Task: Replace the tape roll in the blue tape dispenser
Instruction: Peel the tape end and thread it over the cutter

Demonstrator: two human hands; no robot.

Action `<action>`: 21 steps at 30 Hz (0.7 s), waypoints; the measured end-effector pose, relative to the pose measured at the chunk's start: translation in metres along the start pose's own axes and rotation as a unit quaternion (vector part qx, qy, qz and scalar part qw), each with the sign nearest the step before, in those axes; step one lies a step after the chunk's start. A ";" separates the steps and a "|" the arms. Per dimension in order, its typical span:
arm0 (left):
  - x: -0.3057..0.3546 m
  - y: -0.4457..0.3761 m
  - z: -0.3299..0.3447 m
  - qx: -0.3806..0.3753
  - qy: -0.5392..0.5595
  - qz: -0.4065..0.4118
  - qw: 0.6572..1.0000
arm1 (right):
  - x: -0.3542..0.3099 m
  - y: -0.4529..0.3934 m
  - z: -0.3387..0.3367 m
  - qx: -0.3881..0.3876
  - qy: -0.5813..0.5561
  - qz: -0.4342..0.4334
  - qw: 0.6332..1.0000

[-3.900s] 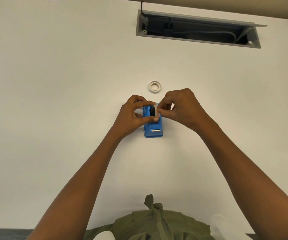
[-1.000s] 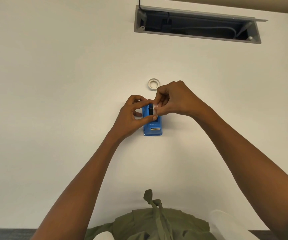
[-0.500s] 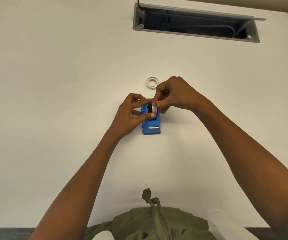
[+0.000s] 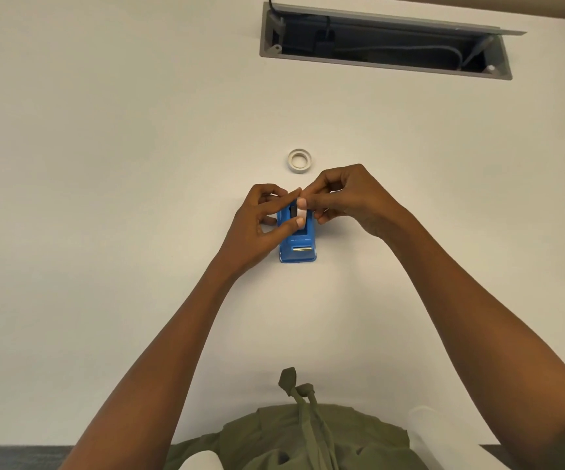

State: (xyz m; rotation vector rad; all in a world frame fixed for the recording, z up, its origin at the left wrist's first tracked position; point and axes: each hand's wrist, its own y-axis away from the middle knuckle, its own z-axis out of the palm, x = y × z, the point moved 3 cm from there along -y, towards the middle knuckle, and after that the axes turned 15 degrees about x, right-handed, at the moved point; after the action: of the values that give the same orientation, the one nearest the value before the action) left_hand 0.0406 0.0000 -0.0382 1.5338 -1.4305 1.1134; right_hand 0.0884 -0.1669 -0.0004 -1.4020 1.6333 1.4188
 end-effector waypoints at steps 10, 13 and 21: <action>0.003 0.005 0.000 0.000 0.018 0.004 1.000 | 0.009 0.006 0.010 0.092 -0.108 0.085 0.986; 0.004 0.005 0.001 0.015 0.024 -0.013 1.000 | 0.010 0.007 0.013 0.109 -0.114 0.090 0.983; 0.006 0.001 -0.001 0.026 0.022 -0.027 0.999 | 0.011 0.012 0.010 0.121 -0.071 0.015 0.990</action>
State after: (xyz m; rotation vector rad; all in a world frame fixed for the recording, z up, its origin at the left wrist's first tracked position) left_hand 0.0397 -0.0008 -0.0324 1.5652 -1.3328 1.1519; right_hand 0.0715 -0.1630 -0.0088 -1.1200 1.6760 1.2579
